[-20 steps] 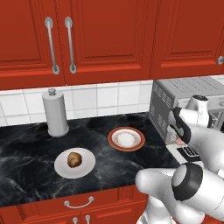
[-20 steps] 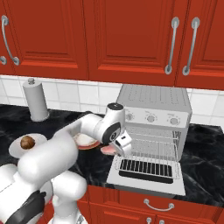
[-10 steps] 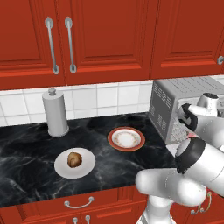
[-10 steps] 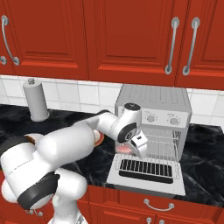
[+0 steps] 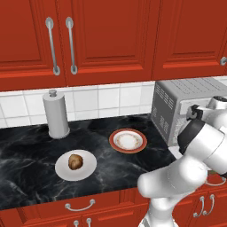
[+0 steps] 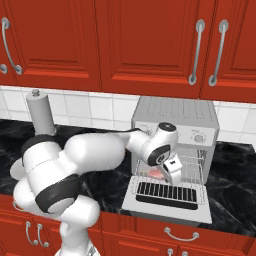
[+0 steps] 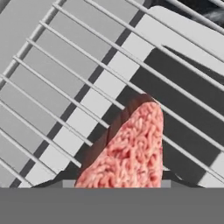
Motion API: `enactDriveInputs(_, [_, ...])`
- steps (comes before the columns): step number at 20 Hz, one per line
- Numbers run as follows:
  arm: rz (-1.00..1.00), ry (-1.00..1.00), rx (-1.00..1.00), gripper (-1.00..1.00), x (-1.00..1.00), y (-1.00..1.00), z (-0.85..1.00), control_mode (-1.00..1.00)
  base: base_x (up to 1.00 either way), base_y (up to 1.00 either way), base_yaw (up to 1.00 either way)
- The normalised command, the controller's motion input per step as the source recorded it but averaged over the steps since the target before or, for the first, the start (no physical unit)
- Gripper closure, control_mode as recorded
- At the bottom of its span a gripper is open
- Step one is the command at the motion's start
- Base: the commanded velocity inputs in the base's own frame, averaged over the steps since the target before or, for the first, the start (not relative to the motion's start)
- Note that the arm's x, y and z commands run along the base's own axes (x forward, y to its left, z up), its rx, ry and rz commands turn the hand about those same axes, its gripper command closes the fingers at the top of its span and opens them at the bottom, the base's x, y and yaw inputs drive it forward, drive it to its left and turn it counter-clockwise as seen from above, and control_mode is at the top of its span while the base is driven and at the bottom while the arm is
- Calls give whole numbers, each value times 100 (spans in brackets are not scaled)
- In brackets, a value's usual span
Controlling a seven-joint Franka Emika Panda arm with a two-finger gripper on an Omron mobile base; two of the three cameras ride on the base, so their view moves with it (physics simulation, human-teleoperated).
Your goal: Open the toaster oven door. Place the bread on the top rack in the toaster oven and place the steak on the bottom rack.
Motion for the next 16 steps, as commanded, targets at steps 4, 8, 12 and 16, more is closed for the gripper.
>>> enactDriveInputs(4, [-14, 0, 0, 100, 24, -24, -29, -100, 0, 0, 0])
enactDriveInputs(8, [-12, 0, 0, 100, 29, -13, -29, -100, 0, 0, 0])
enactDriveInputs(12, [-12, 0, 0, 100, 3, -27, -30, -100, 0, 0, 0])
enactDriveInputs(16, [-13, 0, 0, -100, -1, -20, -25, -100, 0, 0, 0])
